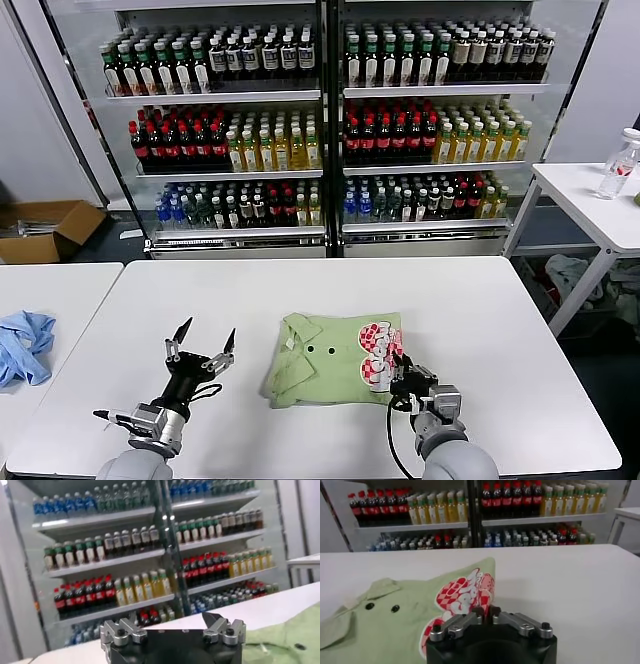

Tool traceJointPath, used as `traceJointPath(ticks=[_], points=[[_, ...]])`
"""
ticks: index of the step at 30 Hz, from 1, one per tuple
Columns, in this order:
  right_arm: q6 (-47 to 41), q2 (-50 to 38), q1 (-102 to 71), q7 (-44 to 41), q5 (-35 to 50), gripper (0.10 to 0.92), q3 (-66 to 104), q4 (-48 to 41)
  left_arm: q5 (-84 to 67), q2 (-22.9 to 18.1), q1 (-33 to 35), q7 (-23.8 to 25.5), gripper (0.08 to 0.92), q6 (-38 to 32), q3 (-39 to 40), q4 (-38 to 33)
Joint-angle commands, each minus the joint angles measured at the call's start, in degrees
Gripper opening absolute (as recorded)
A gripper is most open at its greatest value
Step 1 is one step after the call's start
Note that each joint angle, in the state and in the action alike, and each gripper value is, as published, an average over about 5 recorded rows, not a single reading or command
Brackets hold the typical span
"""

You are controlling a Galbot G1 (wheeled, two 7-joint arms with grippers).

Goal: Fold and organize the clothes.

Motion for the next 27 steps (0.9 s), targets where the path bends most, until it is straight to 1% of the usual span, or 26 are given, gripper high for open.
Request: traceJointPath(ticks=[1,6,9,12,16,18,19,21,22,23,25,26,27], points=[[3.09,-0.74,-4.91,-1.15,-6.16,0.256,4.61,5.15,4.77,-0.87,-0.45,2.28,0.823,-3.96,2.93,-0.71],[3.37,-2.78,-3.94,-4.02,-10.93,0.394,9.91,6.57,15.09,-0.77,-2.26,0.03,0.823,-6.0,3.2,0.45],[3.63,-3.93,-2.25,-6.04,-12.86,0.481,12.87,5.45,17.2,-0.2,-3.73,-0.59,0.823,-7.35,2.65,0.97],[5.59,-5.45,0.5,-7.96,-13.5,0.568,14.19,2.39,21.28,0.29,-6.27,-1.12,0.823,-10.18,1.74,2.52],[9.78,-6.5,4.45,-9.91,-14.94,0.689,13.77,-2.84,28.23,0.88,-9.46,-1.2,0.823,-16.43,0.46,5.96],[11.73,-6.74,6.16,-10.8,-16.12,0.74,13.28,-5.5,27.97,1.35,-10.17,-0.23,0.823,-18.05,0.02,6.89],[12.36,-6.86,6.92,-11.12,-16.53,0.768,13.06,-6.59,25.17,1.58,-10.41,1.02,0.823,-18.04,-0.13,7.14],[12.74,-7.01,8.04,-11.52,-16.5,0.8,12.72,-8.04,16.28,1.98,-10.76,3.47,0.823,-16.65,0.11,7.2],[12.79,-7.01,8.41,-11.65,-16.29,0.813,12.63,-8.48,10.8,2.21,-10.62,4.5,0.823,-13.99,0.4,6.66],[12.8,-6.95,8.65,-11.74,-16.0,0.818,12.56,-8.75,5.21,2.42,-10.27,4.95,0.823,-9.75,0.69,5.64],[12.76,-6.8,8.76,-11.79,-15.42,0.821,12.45,-9.0,-3.08,2.79,-9.42,4.31,0.823,-0.38,0.87,3.42],[12.74,-6.73,8.69,-11.8,-15.17,0.822,12.42,-9.01,-5.09,2.94,-9.05,4.0,0.823,3.44,0.69,2.65],[12.69,-6.72,8.55,-11.86,-14.94,0.822,12.41,-8.92,-5.9,3.07,-8.94,3.93,0.823,5.21,0.35,2.5]])
